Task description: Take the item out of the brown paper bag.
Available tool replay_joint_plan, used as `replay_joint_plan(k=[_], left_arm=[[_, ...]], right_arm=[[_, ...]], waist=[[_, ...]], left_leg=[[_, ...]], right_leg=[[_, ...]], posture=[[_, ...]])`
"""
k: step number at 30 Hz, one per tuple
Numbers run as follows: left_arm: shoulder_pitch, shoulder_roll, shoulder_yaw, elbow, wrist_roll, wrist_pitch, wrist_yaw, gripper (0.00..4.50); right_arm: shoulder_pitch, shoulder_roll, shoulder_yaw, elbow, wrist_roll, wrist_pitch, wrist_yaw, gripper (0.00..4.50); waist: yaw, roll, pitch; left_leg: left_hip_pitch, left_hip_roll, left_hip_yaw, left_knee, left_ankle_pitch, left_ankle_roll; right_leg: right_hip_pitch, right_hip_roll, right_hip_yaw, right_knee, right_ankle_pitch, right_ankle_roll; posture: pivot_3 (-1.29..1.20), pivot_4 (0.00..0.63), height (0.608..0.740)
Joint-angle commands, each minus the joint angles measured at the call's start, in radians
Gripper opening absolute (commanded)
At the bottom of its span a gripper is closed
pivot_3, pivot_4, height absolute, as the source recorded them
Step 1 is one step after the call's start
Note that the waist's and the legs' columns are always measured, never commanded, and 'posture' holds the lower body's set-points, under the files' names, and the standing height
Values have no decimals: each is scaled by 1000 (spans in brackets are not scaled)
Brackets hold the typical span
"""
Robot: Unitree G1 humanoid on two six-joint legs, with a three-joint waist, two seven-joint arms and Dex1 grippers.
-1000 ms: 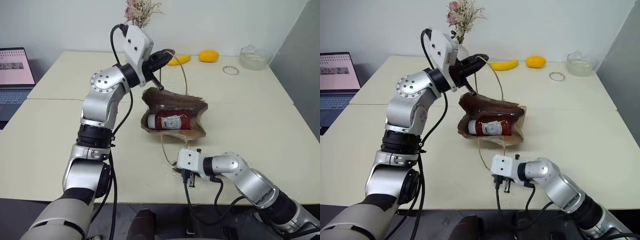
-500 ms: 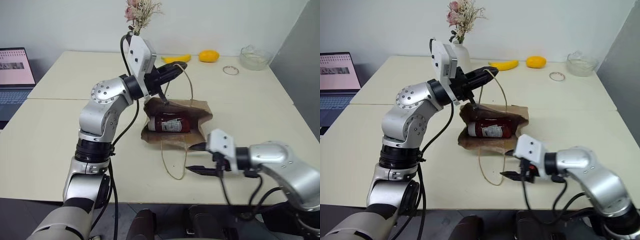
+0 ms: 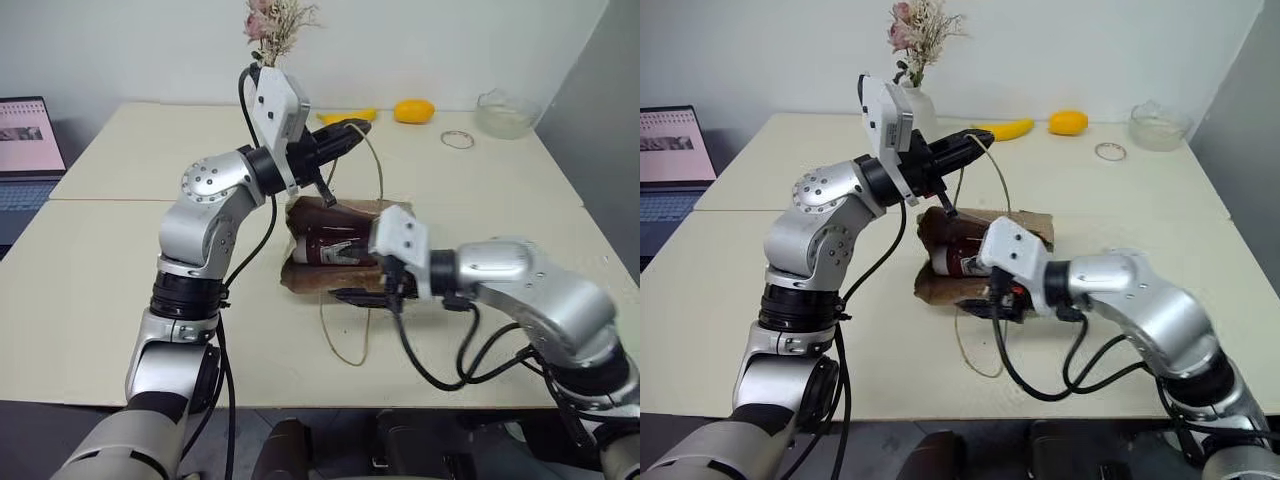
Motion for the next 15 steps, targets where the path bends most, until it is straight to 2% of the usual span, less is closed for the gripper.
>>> replay_joint_plan(k=[1,3,10,15], left_arm=[[-39,7,22,0,9,-39,-11,0],[-41,8,20,12,13,-51,-13,0],[-52,2,16,41,24,-78,-21,0],[-70,1,14,61,27,-89,-33,0]], right_arm=[[-65,27,112,87,-161,-100,-67,4019],[-113,62,167,163,-248,-134,-110,4468],[-196,100,301,317,-460,-239,-115,4468],[-235,98,406,392,-614,-314,-64,4468]], waist=[[1,0,0],[1,0,0],[0,0,0],[-2,0,0]], left_leg=[[-1,-1,1,0,0,0],[-2,-1,1,1,0,0],[-3,1,-1,0,0,0],[-3,0,0,1,0,0]], right_leg=[[-1,-1,0,0,0,0],[-2,-1,0,0,0,1],[-3,-1,0,1,0,0],[-3,0,0,1,0,0]], posture=[[0,150,740],[0,150,740],[0,150,740],[0,150,740]])
